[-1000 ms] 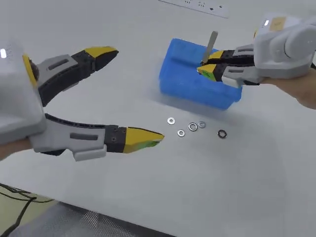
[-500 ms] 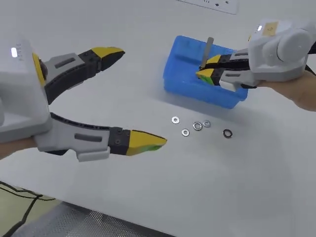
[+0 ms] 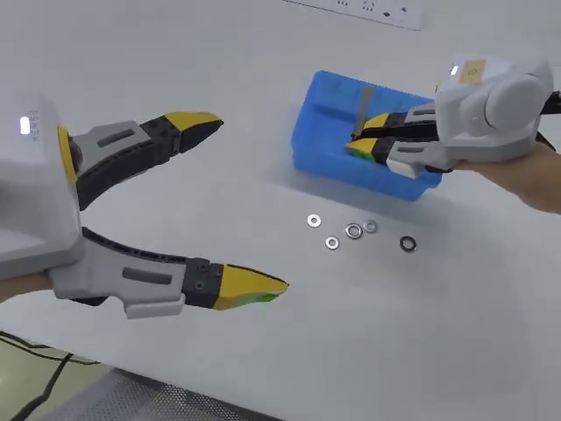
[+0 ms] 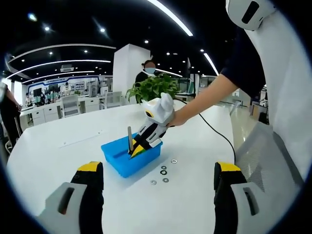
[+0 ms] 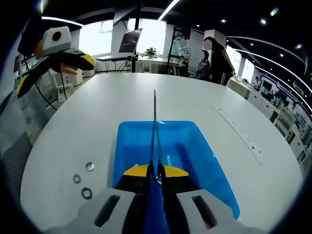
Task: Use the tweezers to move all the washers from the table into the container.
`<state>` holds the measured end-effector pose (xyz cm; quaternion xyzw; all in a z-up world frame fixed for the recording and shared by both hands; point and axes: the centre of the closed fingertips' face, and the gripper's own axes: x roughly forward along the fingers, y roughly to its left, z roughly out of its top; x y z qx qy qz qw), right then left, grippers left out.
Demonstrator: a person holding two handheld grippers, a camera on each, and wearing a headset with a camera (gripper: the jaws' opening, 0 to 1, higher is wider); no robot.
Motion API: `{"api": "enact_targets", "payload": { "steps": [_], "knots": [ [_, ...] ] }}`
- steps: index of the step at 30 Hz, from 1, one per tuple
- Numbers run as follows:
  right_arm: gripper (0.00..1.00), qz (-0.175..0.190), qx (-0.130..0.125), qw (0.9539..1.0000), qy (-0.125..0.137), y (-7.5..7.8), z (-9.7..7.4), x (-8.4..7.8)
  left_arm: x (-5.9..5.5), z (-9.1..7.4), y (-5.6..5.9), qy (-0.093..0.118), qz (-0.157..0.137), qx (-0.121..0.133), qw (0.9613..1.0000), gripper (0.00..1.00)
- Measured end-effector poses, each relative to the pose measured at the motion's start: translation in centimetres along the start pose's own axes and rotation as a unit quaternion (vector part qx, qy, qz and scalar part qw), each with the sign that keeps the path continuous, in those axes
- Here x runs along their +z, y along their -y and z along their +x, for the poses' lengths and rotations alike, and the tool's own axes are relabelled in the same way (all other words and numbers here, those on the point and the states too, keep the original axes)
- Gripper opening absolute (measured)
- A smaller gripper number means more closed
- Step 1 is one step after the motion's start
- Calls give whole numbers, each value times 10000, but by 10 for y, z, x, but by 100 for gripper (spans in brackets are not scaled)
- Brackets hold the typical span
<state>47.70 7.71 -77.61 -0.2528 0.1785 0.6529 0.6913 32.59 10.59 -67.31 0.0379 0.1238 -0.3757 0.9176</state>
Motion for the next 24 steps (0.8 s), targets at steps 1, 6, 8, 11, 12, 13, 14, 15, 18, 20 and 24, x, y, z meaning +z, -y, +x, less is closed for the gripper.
{"api": "enact_targets", "payload": {
  "steps": [1, 6, 8, 11, 12, 13, 14, 15, 18, 20, 24],
  "knots": [
    [10, 6, 0, 10000, 21, 0, 0, 1, 1, 1, -1, 2, 1, 0, 10000, 99],
    [10, 48, -22, 9999, 140, -1, -3, 7, 7, 4, -9, 62, 13, 16, 10000, 99],
    [10, 26, -22, 9999, 162, -1, -4, 9, 10, 6, -14, 78, 49, 23, 10000, 99],
    [9, 43, -57, 9998, 177, 1, -6, 10, 17, 13, -25, 139, 151, 67, 9998, 99],
    [9, 67, -50, 9998, 181, 1, -6, 10, 18, 14, -28, 152, 153, 72, 9997, 99],
    [9, 65, -55, 9998, 179, 1, -7, 10, 21, 20, -35, 216, 156, 80, 9996, 99],
    [8, 36, -50, 9999, 152, 1, -7, 10, 23, 27, -42, 261, 166, 81, 9995, 99],
    [8, 33, -43, 9999, 145, 1, -8, 10, 24, 32, -46, 259, 169, 75, 9995, 99],
    [8, 11, -29, 9999, 150, 1, -10, 11, 25, 56, -61, 252, 189, 7, 9995, 93],
    [8, -19, -26, 9999, 151, 2, -11, 13, 29, 69, -69, 336, 187, 49, 9992, 94],
    [8, -78, 42, 9999, 133, 2, -12, 15, 48, 96, -75, 661, 66, -151, 9977, 89]
  ]
}}
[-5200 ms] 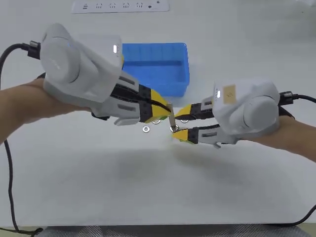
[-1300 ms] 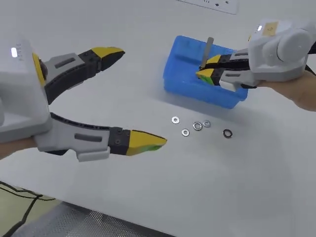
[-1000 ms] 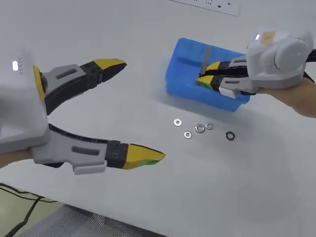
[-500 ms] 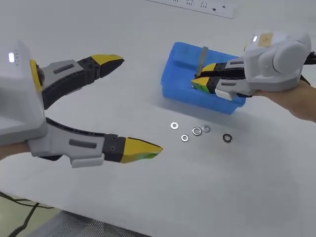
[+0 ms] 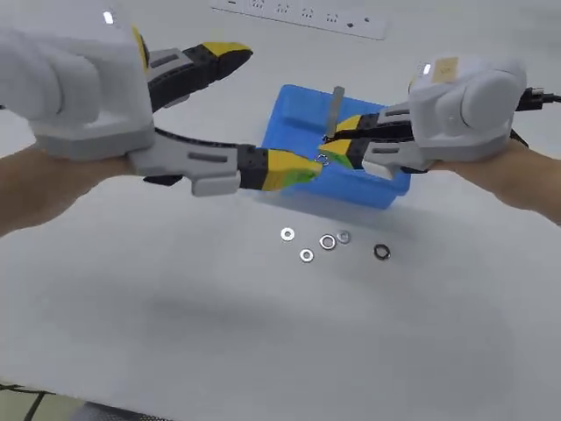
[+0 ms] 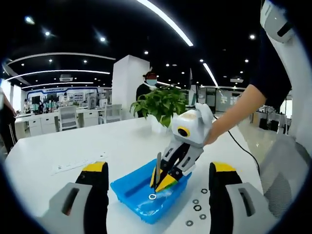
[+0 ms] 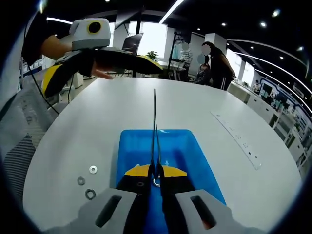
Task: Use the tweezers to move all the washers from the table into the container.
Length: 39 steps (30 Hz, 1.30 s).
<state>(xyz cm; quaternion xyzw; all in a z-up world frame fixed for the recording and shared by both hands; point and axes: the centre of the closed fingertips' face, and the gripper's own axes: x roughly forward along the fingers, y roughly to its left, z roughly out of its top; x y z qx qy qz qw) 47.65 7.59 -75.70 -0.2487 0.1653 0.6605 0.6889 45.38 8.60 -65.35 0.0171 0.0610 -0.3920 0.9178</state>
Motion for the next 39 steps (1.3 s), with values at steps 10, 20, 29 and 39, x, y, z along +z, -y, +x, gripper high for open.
{"api": "enact_targets", "payload": {
  "steps": [10, 20, 29, 39],
  "knots": [
    [7, -29, 90, 9999, 55, 2, -9, 2, -3, 44, 17, -351, 27, -1331, 9905, 53],
    [7, 30, 279, 9996, 65, -4, -15, -1, 5, 50, 28, -286, -65, -1844, 9824, 21],
    [7, 106, 404, 9991, 116, -9, -15, -1, 7, 45, 29, -266, -23, -2109, 9771, 12],
    [8, 81, 463, 9989, 91, -11, -14, -3, 4, 46, 32, -289, 435, -2291, 9720, 5]
  ]
}}
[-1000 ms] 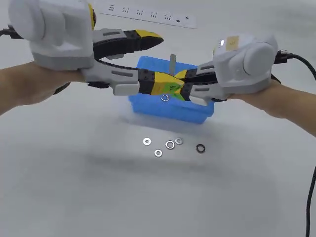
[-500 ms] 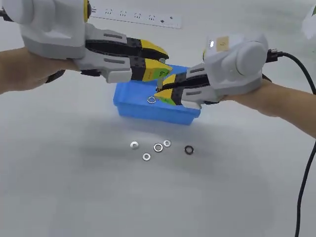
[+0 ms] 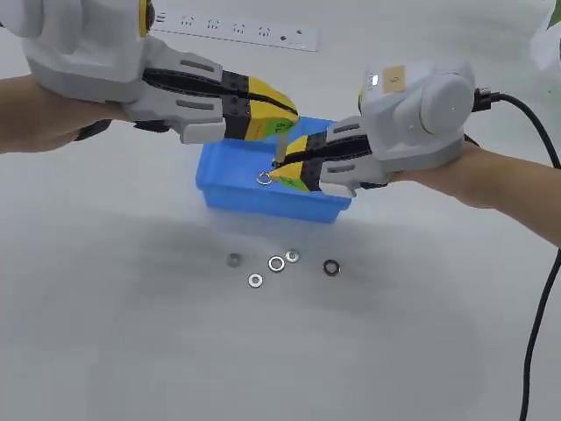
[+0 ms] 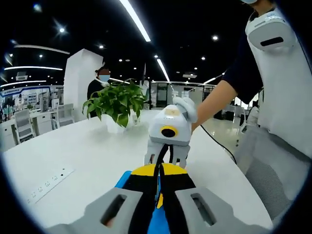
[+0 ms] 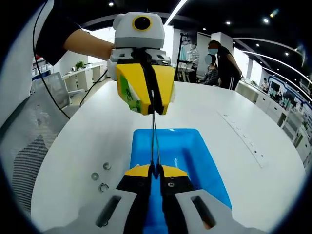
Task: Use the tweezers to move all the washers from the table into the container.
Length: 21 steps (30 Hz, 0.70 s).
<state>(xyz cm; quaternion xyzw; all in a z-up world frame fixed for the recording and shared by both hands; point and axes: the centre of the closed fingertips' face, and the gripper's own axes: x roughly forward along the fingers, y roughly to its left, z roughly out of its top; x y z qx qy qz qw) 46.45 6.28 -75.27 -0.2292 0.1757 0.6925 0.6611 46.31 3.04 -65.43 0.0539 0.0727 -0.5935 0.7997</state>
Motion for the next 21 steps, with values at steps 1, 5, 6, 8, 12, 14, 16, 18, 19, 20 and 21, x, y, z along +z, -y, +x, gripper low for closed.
{"api": "enact_targets", "payload": {
  "steps": [1, 5, 6, 8, 12, 14, 16, 18, 19, 20, 21],
  "knots": [
    [8, -14, -13, 10000, -22, 0, 1, -1, -1, 0, -1, -63, 139, 41, 9999, 5],
    [8, -95, -57, 9999, -34, 1, 1, 0, -2, 1, -2, -62, 258, 23, 9996, 4],
    [9, -144, -79, 9999, -32, 1, 1, 1, -2, 0, -2, -67, 296, 29, 9995, 4],
    [10, -304, -160, 9994, -44, 3, 0, 2, -1, 0, -4, -71, 378, 68, 9992, 4],
    [12, -265, -213, 9994, -26, 5, -1, 5, 0, -2, -9, -44, 393, 150, 9991, 4],
    [13, -294, -310, 9991, -55, 8, -3, 6, 2, -2, -10, -29, 364, 202, 9991, 4],
    [18, -321, -336, 9989, -27, 8, -5, 9, 5, -3, -12, -21, 359, 232, 9991, 4],
    [25, -413, -397, 9983, -64, 8, -7, 11, 9, -5, -16, 6, 382, 280, 9989, 4],
    [25, -459, -394, 9982, -50, 7, -9, 14, 14, -7, -17, 44, 387, 322, 9987, 4],
    [25, -446, -389, 9982, -33, 6, -10, 16, 17, -8, -17, 58, 397, 335, 9986, 4],
    [25, -452, -396, 9982, -24, 5, -11, 18, 21, -10, -17, 60, 434, 372, 9983, 4]
  ]
}}
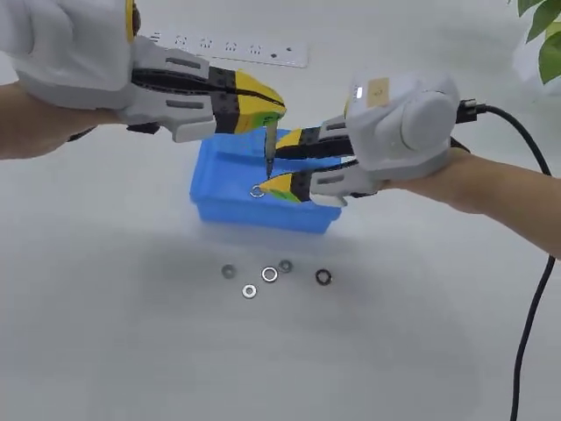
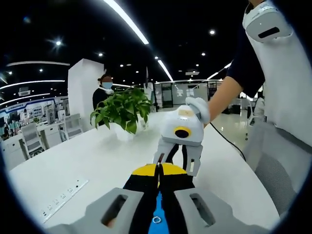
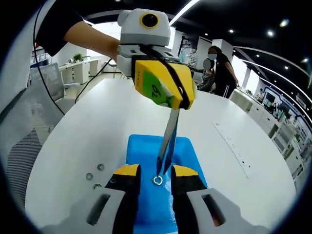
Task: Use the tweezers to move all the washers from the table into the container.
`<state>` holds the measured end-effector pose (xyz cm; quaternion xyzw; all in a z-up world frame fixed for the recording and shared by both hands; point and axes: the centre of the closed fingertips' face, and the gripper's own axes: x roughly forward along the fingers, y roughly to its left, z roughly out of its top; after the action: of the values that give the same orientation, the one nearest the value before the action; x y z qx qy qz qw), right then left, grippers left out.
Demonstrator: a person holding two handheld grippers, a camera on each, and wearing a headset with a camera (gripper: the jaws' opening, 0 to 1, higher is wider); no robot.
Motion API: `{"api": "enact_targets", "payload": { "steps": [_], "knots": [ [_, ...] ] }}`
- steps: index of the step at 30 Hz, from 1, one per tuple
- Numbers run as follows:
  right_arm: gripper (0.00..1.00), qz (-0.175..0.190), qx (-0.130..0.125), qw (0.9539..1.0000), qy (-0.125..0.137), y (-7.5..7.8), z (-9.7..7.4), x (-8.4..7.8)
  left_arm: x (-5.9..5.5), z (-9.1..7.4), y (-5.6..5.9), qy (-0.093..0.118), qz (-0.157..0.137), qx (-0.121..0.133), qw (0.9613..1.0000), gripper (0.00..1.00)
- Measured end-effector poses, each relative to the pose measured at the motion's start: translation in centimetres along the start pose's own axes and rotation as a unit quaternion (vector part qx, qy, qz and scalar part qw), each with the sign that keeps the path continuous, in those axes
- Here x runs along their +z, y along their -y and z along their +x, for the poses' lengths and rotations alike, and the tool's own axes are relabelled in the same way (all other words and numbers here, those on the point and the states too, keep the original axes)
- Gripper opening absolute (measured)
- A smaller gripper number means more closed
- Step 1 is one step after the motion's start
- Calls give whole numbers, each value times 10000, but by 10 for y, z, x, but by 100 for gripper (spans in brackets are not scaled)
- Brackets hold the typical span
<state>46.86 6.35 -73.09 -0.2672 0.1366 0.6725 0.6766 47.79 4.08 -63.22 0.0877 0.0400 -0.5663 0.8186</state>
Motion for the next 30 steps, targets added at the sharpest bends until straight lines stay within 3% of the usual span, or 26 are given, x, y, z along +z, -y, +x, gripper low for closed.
{"api": "enact_targets", "payload": {
  "steps": [7, 11, 16, 21, 23, 30],
  "knots": [
    [33, -143, -125, 9998, -67, -2, -9, 5, 9, -5, 11, -192, 166, -67, 9997, 4],
    [43, -142, -244, 9995, -114, -7, -21, 7, 21, -11, 19, -187, 197, -26, 9996, 4],
    [56, -37, -227, 9997, -33, -26, -35, 9, 32, -9, 34, -171, 265, -55, 9995, 4],
    [61, 85, -266, 9996, -80, -45, -48, 1, 41, -6, 47, -96, 364, -48, 9993, 4],
    [61, 84, -273, 9995, -143, -54, -55, -3, 41, -7, 54, -118, 473, -32, 9988, 4],
    [69, 223, -350, 9990, -134, -78, -74, -11, 36, -17, 78, -100, 373, -19, 9993, 4]
  ]
}}
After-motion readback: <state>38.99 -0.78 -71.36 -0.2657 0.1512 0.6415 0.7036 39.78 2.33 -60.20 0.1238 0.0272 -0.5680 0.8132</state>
